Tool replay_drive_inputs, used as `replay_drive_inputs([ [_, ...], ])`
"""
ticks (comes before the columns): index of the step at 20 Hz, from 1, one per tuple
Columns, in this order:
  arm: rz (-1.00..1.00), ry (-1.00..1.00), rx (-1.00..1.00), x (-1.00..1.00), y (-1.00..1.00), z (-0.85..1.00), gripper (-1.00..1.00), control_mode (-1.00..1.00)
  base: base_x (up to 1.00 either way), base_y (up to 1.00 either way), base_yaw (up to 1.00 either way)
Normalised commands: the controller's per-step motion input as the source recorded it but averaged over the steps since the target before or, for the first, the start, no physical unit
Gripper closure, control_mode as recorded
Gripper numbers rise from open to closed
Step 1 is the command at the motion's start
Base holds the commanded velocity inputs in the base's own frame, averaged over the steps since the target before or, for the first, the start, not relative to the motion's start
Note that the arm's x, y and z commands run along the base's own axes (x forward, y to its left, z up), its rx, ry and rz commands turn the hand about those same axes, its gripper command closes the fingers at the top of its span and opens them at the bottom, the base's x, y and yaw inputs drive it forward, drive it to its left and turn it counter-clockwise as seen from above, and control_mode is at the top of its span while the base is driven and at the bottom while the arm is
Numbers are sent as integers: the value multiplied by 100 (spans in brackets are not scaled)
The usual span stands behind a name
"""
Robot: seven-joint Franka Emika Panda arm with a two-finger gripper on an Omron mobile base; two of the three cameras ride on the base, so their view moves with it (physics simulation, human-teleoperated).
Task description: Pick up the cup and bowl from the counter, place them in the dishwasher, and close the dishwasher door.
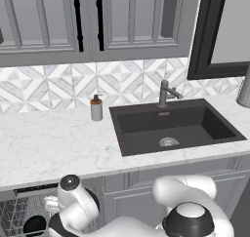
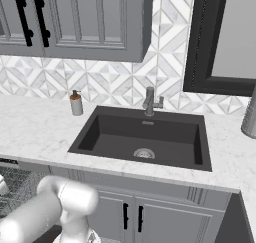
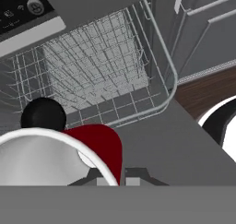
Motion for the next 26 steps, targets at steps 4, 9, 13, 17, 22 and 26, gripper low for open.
replay_drive_inputs([
  [4, 0, 0, 0, 43, 0, -5, 100, -100, 0, 0, 0],
  [9, 0, 0, 0, 18, 0, -30, 100, -100, 0, 0, 0],
  [13, 0, 0, 0, 0, 0, -64, 100, -100, 0, 0, 0],
  [17, 0, 0, 0, 0, 0, -51, 100, -100, 0, 0, 0],
  [22, 0, 0, 0, 0, 0, -42, 100, -100, 0, 0, 0],
  [26, 0, 0, 0, 0, 0, -16, 100, -100, 0, 0, 0],
])
